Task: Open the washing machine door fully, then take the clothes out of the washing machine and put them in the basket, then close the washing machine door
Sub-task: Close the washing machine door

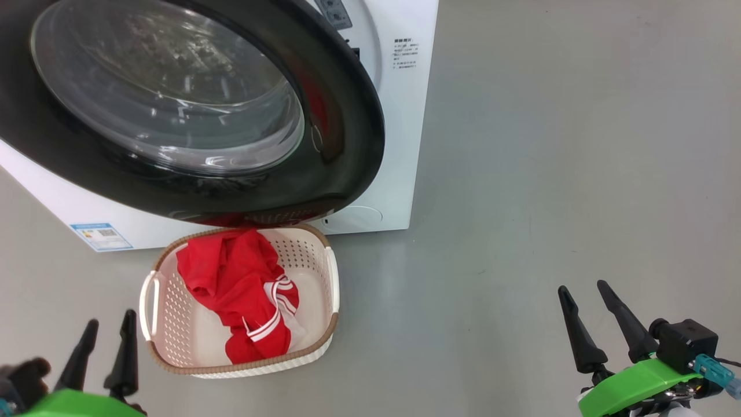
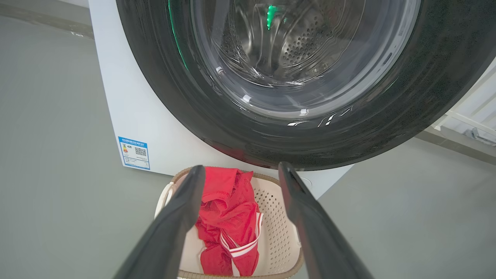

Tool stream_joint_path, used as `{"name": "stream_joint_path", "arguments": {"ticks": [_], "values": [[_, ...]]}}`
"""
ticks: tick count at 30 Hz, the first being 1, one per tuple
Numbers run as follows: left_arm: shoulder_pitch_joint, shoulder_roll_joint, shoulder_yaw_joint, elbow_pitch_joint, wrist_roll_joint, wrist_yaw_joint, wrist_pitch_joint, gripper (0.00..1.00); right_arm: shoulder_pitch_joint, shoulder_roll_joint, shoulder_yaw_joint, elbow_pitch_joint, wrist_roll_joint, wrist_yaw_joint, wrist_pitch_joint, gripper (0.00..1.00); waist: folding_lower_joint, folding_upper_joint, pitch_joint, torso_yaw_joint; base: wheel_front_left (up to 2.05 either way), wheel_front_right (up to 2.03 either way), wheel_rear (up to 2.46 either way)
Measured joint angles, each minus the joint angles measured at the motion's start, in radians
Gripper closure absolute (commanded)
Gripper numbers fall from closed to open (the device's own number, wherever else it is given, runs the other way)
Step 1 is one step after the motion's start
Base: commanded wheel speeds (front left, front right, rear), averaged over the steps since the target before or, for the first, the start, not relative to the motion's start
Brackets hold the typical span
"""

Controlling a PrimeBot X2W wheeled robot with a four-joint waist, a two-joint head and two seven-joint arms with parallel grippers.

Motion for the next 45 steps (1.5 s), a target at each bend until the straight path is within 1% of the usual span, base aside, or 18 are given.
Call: {"name": "stream_joint_path", "arguments": {"ticks": [2, 5, 8, 11, 13, 18, 22, 36, 37, 38, 39, 40, 41, 42, 45], "values": [[0.027, -0.039, 0.058, -0.014, 0.076, 0.000, 0.000, 0.00, 0.003, 0.000, -0.002, -0.002, 0.000, 0.000, 0.000, 0.00, 0.0000, 0.0000, 0.000, 0.000, 0.00, 0.00, 0.00], [0.059, -0.084, 0.132, -0.045, 0.199, 0.000, 0.000, 0.00, 0.003, 0.000, -0.005, -0.007, 0.000, 0.000, 0.000, 0.00, 0.0000, 0.0000, 0.003, -0.001, 0.00, 0.00, 0.00], [0.076, -0.126, 0.189, -0.082, 0.307, 0.000, 0.000, 0.00, 0.003, 0.000, -0.007, -0.008, 0.000, 0.000, 0.000, 0.00, 0.0000, 0.0000, 0.006, -0.001, 0.00, 0.00, 0.00], [0.093, -0.170, 0.215, -0.101, 0.387, 0.000, 0.000, 0.00, 0.003, 0.001, -0.008, -0.008, 0.000, 0.000, 0.000, 0.00, 0.0000, 0.0000, 0.008, 0.000, 0.00, 0.00, 0.00], [0.102, -0.197, 0.229, -0.107, 0.420, 0.000, 0.000, 0.00, 0.003, 0.001, -0.009, -0.008, 0.000, 0.000, 0.000, 0.00, 0.0000, 0.0000, 0.010, 0.003, 0.00, 0.00, 0.00], [0.105, -0.231, 0.272, -0.113, 0.512, 0.000, 0.000, 0.00, 0.003, 0.003, -0.010, -0.008, 0.000, 0.000, 0.000, 0.00, 0.0000, 0.0000, 0.014, 0.007, 0.00, 0.00, 0.00], [0.113, -0.251, 0.289, -0.116, 0.527, 0.000, 0.000, 0.00, 0.002, 0.003, -0.011, -0.008, 0.000, 0.000, 0.000, 0.00, 0.0000, 0.0000, 0.016, 0.010, 0.00, 0.00, 0.00], [0.115, -0.267, 0.291, -0.128, 0.527, 0.000, 0.000, 0.00, -0.008, 0.012, -0.007, -0.004, 0.000, 0.000, 0.000, 0.00, 0.0000, 0.0000, 0.018, 0.024, 0.00, 0.00, 0.00], [0.115, -0.268, 0.289, -0.128, 0.527, 0.000, 0.000, 0.00, -0.017, 0.013, -0.007, -0.004, 0.000, 0.000, 0.000, 0.18, 0.0000, 0.0000, 0.018, 0.026, 0.00, 0.00, 0.00], [0.115, -0.269, 0.287, -0.128, 0.527, 0.000, 0.000, 0.00, -0.026, 0.014, -0.005, -0.007, 0.000, 0.000, 0.000, 0.55, 0.0000, 0.0000, 0.019, 0.029, 0.00, 0.00, 0.00], [0.115, -0.270, 0.284, -0.128, 0.527, 0.000, 0.000, 0.00, -0.037, 0.015, -0.003, -0.008, 0.000, 0.000, 0.000, 0.70, 0.0000, 0.0000, 0.020, 0.033, 0.00, 0.00, 0.00], [0.115, -0.271, 0.281, -0.128, 0.527, 0.000, 0.000, 0.00, -0.048, 0.016, -0.001, -0.009, 0.004, 0.000, 0.000, 0.70, 0.0000, 0.0000, 0.021, 0.037, 0.00, 0.00, 0.00], [0.115, -0.272, 0.278, -0.129, 0.527, 0.000, 0.000, 0.00, -0.059, 0.017, 0.002, -0.009, 0.009, 0.000, 0.000, 0.87, 0.0000, 0.0000, 0.023, 0.041, 0.00, 0.00, 0.00], [0.115, -0.274, 0.276, -0.131, 0.526, 0.000, 0.000, 0.00, -0.069, 0.019, 0.006, -0.011, 0.010, 0.000, 0.000, 1.00, 0.0000, 0.0000, 0.024, 0.046, 0.00, 0.00, 0.00], [0.113, -0.278, 0.268, -0.138, 0.526, 0.000, 0.000, 0.00, -0.105, 0.027, 0.026, -0.013, 0.016, 0.000, 0.000, 1.00, 0.0000, 0.0000, 0.030, 0.061, 0.00, 0.00, 0.00]]}}
